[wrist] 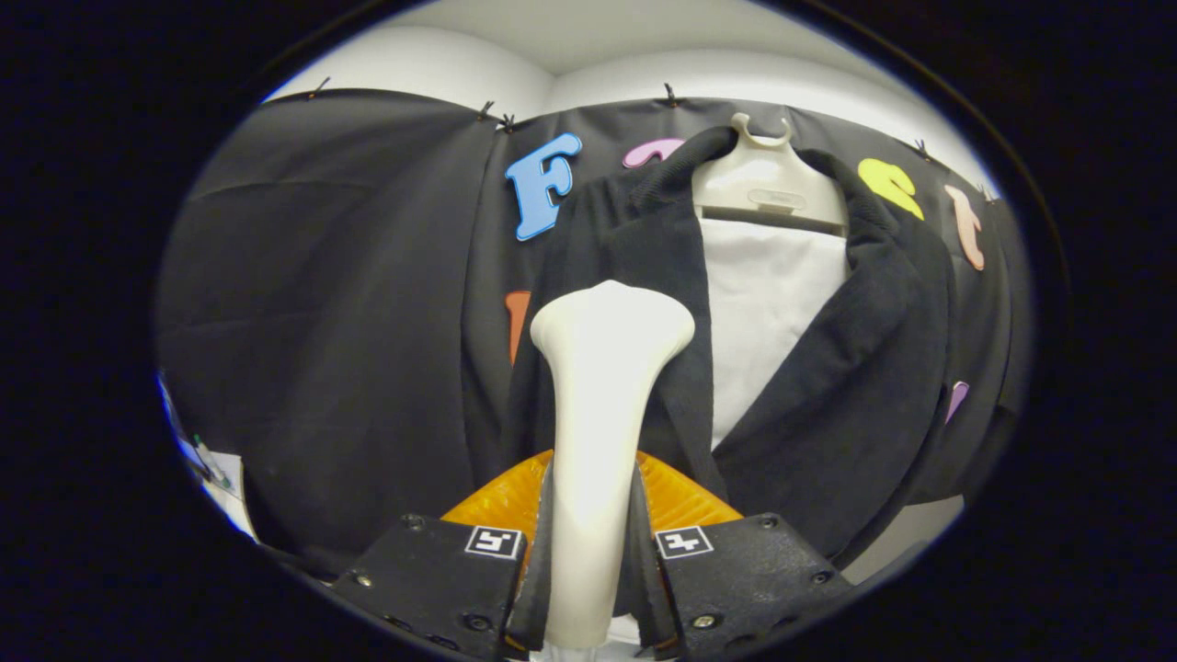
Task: Iron the clothes twice with a garment steamer, once on the left side and once on the right side.
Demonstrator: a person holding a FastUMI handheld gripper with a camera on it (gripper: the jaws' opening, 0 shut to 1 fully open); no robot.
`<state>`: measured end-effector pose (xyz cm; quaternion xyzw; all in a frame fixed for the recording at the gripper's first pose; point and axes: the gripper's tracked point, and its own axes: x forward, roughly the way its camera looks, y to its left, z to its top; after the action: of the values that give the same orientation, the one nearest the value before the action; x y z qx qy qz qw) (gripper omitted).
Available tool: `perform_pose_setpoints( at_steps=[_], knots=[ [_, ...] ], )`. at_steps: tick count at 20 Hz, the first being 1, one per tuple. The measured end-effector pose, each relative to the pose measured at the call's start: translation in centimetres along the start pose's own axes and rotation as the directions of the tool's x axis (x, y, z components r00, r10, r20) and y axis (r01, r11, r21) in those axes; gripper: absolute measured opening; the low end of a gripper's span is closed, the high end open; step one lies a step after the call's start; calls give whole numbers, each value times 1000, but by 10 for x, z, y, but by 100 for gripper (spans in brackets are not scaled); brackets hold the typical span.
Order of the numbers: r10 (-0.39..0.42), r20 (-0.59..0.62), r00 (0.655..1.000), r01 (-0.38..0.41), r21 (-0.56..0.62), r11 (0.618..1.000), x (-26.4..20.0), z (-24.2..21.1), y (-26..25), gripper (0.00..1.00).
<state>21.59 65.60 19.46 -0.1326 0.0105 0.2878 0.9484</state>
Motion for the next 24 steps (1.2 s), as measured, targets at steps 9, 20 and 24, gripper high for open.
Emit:
perform_pose_setpoints(
  at_steps=[9,20,24],
  knots=[
    [-1,-66,998,3,38,999,-5,-43,2,40],
    [21,-166,986,-13,49,999,-8,-104,4,40],
    [25,-198,980,-14,56,998,-12,-125,2,40]
  ],
)
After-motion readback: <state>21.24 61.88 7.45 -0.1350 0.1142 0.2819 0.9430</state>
